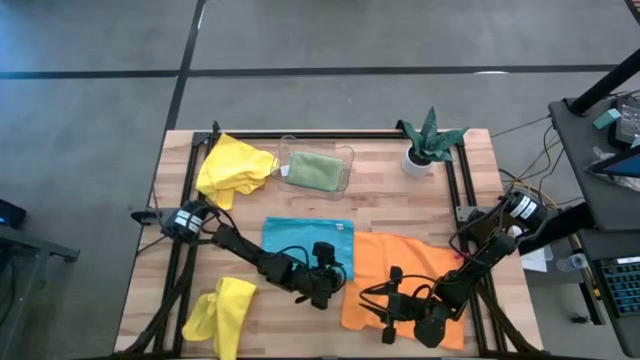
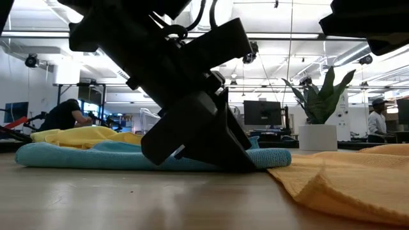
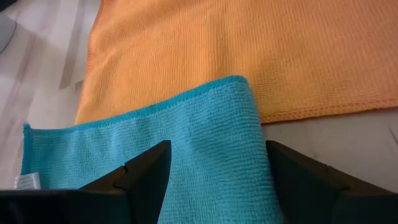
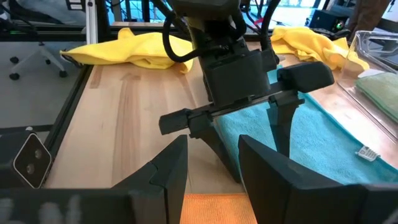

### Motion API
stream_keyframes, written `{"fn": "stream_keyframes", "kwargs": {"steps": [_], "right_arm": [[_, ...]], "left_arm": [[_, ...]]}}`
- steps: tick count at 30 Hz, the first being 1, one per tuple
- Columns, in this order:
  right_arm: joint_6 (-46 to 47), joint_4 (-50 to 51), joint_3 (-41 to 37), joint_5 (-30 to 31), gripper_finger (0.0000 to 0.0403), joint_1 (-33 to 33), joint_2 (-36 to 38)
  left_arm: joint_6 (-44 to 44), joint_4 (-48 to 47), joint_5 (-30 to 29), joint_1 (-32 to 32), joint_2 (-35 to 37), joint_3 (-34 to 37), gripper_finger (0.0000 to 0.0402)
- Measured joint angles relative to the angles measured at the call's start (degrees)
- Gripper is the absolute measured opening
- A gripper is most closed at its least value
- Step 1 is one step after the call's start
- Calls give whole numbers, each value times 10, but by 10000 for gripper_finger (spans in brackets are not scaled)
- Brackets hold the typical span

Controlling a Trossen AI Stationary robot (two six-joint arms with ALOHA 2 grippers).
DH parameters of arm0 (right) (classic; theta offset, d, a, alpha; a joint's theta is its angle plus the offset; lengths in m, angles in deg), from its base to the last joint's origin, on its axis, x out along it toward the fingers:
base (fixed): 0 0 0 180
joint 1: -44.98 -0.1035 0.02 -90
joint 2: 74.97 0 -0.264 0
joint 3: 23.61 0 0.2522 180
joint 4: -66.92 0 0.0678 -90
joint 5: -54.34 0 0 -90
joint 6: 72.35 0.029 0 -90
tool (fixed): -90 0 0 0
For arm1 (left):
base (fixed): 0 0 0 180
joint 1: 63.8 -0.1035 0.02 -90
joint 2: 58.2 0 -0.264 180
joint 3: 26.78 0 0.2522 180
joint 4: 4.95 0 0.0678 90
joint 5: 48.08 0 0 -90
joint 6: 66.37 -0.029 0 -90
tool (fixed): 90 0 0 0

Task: Fold microfiber towels
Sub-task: Fold the blue towel

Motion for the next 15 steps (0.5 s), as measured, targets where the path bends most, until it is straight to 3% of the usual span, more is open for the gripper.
{"fn": "stream_keyframes", "kwargs": {"steps": [5, 15], "right_arm": [[-1, 0, 0, 0, 135, 0, 0], [0, 1, 0, 0, 134, 0, 0]], "left_arm": [[-1, -2, 0, -1, 0, 0, 221], [-3, -3, 1, -4, 0, 3, 101]]}}
